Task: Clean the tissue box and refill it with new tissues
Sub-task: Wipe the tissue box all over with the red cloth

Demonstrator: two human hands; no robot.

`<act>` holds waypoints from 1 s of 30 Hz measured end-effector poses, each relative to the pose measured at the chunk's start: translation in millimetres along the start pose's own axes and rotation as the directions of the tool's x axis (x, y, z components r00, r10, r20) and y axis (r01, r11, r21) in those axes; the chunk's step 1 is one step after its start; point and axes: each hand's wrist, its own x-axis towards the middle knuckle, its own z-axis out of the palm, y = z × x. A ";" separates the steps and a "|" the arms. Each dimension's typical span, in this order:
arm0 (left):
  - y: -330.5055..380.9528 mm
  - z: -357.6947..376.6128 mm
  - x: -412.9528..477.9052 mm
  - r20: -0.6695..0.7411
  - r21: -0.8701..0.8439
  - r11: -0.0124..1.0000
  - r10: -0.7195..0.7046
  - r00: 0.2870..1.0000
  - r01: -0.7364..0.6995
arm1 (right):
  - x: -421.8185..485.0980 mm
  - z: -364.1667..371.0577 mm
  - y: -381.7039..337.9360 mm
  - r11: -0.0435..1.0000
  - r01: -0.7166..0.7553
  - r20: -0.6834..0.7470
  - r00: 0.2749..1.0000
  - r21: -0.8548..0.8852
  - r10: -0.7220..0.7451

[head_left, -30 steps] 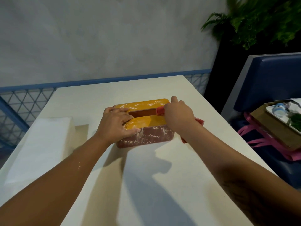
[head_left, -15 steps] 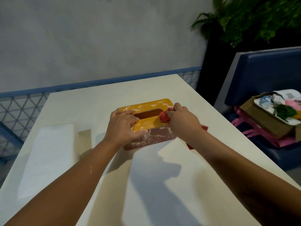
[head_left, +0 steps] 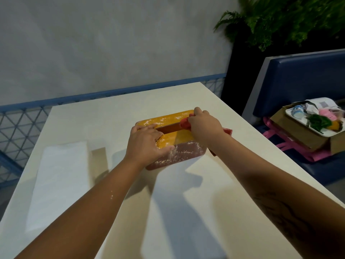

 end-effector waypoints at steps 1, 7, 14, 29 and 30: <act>-1.0 0.1 -0.1 -0.002 -0.007 1.000 0.000 1.000 0.000 | -1.3 0.7 4.8 1.000 0.004 -0.003 1.000 -0.008 -0.004; -2.0 -0.7 0.9 -0.002 -0.028 0.999 0.018 1.000 -0.018 | 10.5 -2.3 12.2 0.991 -0.126 0.027 0.992 -0.043 0.127; -1.0 -3.2 1.4 0.027 -0.006 1.000 0.007 1.000 -0.007 | 36.8 1.2 -4.6 0.994 -0.108 -0.009 0.994 -0.017 0.108; 0.4 -5.4 1.8 0.032 -0.045 0.999 0.018 0.999 -0.017 | -2.6 0.9 19.8 0.998 -0.058 0.036 0.998 -0.040 0.060; 0.0 -5.6 2.4 0.034 -0.045 0.999 0.022 0.999 -0.020 | 4.7 0.5 18.2 0.996 -0.079 0.039 0.996 -0.040 0.081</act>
